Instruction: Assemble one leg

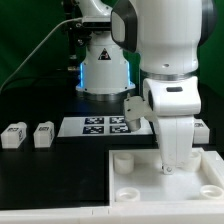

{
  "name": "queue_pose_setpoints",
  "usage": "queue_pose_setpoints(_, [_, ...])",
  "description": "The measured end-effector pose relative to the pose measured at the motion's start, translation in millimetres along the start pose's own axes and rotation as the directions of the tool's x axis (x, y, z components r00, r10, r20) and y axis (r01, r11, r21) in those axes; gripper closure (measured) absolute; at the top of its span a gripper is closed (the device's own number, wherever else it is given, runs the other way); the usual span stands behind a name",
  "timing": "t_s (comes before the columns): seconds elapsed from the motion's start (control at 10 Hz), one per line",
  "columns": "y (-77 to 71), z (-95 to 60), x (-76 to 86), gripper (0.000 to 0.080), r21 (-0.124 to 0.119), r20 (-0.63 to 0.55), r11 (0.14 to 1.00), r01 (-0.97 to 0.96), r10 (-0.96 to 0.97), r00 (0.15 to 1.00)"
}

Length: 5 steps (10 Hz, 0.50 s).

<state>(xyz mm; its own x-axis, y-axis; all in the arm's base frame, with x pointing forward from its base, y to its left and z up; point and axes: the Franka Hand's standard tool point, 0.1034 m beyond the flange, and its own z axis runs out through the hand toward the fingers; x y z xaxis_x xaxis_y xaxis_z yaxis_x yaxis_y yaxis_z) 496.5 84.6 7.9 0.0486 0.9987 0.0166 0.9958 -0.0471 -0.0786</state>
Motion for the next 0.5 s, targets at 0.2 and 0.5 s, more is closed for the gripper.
queue_pose_setpoints(0.2, [0.0,0.0,-0.1,0.0152,0.000,0.000,1.000,0.000,0.000,1.000])
queue_pose_setpoints(0.5, [0.1,0.0,-0.3,0.0151,0.000,0.000,1.000,-0.001,0.001,1.000])
